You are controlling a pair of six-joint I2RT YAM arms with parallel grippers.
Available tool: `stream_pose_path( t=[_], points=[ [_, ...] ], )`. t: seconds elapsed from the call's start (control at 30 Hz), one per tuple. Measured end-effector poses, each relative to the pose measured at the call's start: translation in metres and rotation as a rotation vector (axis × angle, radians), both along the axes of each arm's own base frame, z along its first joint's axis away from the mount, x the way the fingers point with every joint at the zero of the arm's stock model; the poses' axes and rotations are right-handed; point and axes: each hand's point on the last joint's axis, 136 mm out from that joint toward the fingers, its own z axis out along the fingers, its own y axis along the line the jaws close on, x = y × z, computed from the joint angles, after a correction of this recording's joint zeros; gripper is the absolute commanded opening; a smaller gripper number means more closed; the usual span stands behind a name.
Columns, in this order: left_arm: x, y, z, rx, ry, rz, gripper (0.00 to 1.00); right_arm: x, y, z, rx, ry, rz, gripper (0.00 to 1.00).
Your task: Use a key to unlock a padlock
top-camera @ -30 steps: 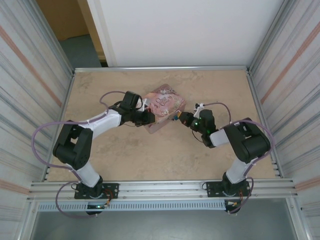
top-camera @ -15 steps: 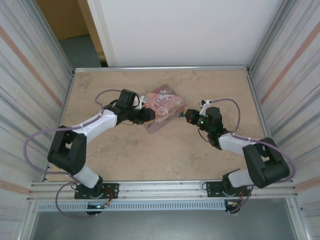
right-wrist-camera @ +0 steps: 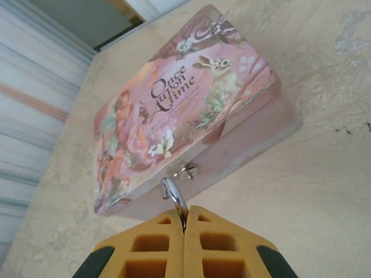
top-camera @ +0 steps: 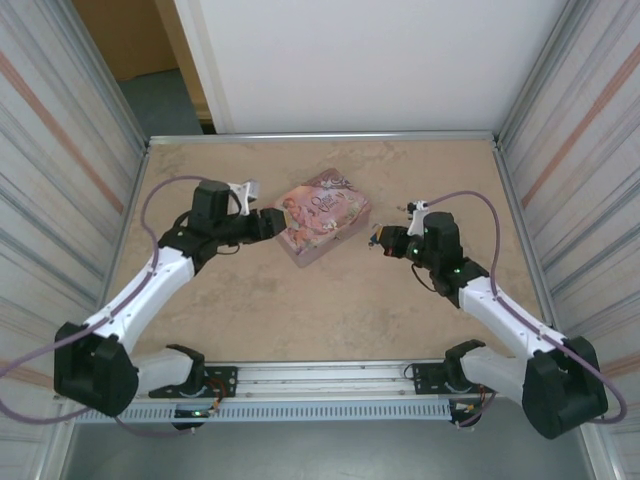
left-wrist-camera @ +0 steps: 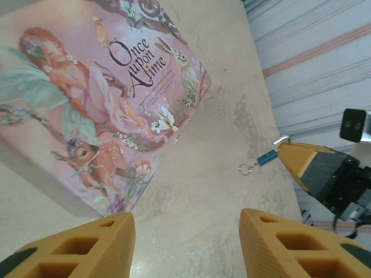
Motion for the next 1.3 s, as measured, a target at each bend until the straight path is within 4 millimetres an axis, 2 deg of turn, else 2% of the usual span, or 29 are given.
stream_pose_path(
  t=[0.2,0.3,0.73,0.87,1.07,1.3],
  points=[
    [-0.021,0.02,0.006,0.035,-0.087,0.035,0.57,-0.024,-0.002,0.018,-0.046,0.025,0.06,0.0],
    [-0.029,0.029,0.008,0.047,-0.135,0.059,0.59,-0.038,-0.003,0.017,-0.069,0.061,0.088,0.0],
    [-0.061,0.076,-0.004,0.06,-0.294,0.246,0.8,-0.106,-0.002,-0.005,-0.16,0.262,0.206,0.0],
    [-0.065,0.086,-0.008,0.061,-0.311,0.29,0.82,-0.123,0.0,-0.013,-0.192,0.318,0.248,0.0],
    [-0.07,0.094,-0.007,0.065,-0.33,0.323,0.84,-0.142,0.005,-0.027,-0.238,0.391,0.306,0.0],
    [-0.072,0.097,-0.012,0.077,-0.32,0.333,0.84,-0.15,0.011,-0.043,-0.276,0.459,0.337,0.0]
  ],
)
